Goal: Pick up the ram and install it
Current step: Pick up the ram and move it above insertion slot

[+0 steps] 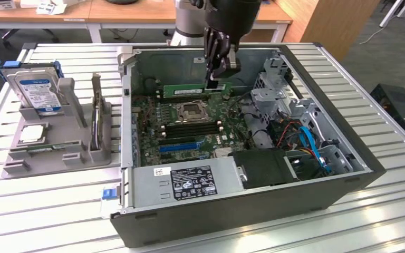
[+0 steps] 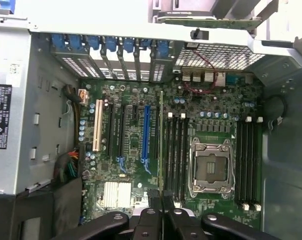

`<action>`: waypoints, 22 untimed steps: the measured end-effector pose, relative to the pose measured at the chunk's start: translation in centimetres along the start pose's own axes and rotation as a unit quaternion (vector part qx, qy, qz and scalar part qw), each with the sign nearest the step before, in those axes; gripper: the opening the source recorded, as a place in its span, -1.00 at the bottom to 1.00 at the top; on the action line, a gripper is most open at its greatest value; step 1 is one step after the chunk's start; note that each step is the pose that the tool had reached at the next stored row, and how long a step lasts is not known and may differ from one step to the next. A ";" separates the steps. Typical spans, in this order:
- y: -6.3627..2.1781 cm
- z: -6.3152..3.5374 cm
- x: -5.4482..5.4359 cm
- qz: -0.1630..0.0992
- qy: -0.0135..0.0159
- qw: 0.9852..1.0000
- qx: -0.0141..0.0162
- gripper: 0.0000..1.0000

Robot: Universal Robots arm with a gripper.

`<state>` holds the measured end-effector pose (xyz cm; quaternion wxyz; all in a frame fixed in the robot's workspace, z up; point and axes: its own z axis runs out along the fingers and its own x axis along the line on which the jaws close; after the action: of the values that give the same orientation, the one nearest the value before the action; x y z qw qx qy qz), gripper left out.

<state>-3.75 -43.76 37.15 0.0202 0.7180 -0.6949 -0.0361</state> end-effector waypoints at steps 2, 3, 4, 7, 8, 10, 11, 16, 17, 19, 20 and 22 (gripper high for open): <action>-0.01 0.05 -0.4 0.000 0.000 1.000 0.000 -0.75; -0.01 0.08 -0.7 0.000 0.000 1.000 0.000 -0.75; -0.01 0.11 -0.9 0.000 0.000 1.000 0.000 -0.75; -0.02 0.20 -1.5 0.000 0.000 1.000 0.000 -0.75; -0.02 0.23 -1.7 0.000 0.000 1.000 0.000 -0.75; -0.03 0.27 -2.0 0.000 0.000 1.000 0.000 -0.75; -0.03 0.29 -2.1 0.000 0.000 1.000 0.000 -0.75; -0.06 0.38 -2.7 0.000 0.000 1.000 0.000 -0.75; -0.06 0.38 -2.7 0.000 0.000 1.000 0.000 -0.75; -0.05 0.38 -2.7 0.000 0.000 1.000 0.000 -0.75; -0.05 0.38 -2.7 0.000 0.000 1.000 0.000 -0.75; -0.06 0.42 -2.7 0.000 0.000 1.000 0.000 -0.75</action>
<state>-3.81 -41.02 36.79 0.0201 0.7180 -0.6949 -0.0362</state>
